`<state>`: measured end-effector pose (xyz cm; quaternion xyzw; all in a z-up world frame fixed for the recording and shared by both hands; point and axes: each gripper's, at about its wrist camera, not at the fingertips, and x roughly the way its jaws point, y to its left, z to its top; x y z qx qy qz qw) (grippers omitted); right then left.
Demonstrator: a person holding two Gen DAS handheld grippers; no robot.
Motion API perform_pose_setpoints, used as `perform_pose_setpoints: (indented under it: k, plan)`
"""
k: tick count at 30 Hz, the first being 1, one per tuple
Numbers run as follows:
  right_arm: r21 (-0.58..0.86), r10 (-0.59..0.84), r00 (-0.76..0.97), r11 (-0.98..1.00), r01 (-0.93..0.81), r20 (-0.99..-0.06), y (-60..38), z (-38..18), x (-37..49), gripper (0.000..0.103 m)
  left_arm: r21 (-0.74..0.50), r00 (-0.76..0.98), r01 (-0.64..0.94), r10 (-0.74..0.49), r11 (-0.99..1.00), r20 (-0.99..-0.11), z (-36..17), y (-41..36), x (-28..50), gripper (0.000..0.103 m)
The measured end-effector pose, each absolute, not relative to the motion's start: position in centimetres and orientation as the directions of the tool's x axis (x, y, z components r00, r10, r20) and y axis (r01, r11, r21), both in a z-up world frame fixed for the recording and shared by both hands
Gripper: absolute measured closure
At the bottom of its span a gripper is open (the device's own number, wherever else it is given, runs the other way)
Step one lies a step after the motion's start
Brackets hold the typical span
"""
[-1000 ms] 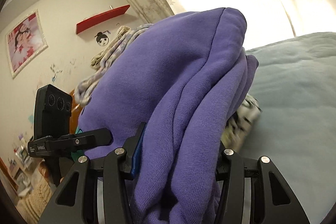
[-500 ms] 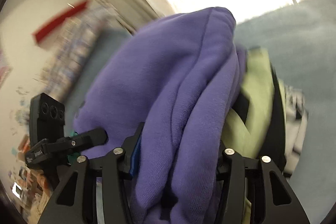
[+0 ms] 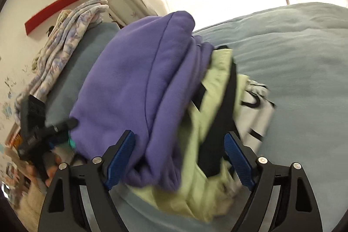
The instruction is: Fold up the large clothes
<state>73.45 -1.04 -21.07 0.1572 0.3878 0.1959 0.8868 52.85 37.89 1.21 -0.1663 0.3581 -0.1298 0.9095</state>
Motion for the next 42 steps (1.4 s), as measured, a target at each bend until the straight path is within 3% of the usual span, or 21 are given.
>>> perform_pose_setpoints:
  k: [6, 17, 25, 33, 42]
  plan:
    - [0.434, 0.478, 0.569, 0.873, -0.223, -0.669, -3.6, -19.4, 68.1, 0.018, -0.294, 0.767, 0.041, -0.219, 0.955, -0.603, 4.6, 37.5, 45.9, 0.008]
    - [0.325, 0.448, 0.536, 0.893, -0.313, -0.715, -5.8, -12.5, 54.1, 0.014, -0.261, 0.778, 0.088, -0.23, 0.961, -0.585, 9.2, 30.5, 30.2, 0.008]
    - [0.21, 0.368, 0.604, 0.925, -0.317, -0.707, -8.5, -8.2, 43.0, 0.01, -0.235, 0.772, 0.144, -0.258, 0.961, -0.58, 8.7, 21.3, 19.4, 0.008]
    - [0.133, 0.275, 0.651, 0.957, -0.259, -0.707, -13.3, -2.0, 27.7, 0.008, -0.181, 0.781, 0.103, -0.192, 0.978, -0.595, 6.1, 13.5, 10.9, 0.008]
    - [0.132, 0.17, 0.682, 0.985, -0.108, -0.711, -19.2, -5.2, 18.8, 0.007, -0.15, 0.753, 0.031, -0.122, 0.988, -0.647, 2.2, 7.7, 4.8, 0.008]
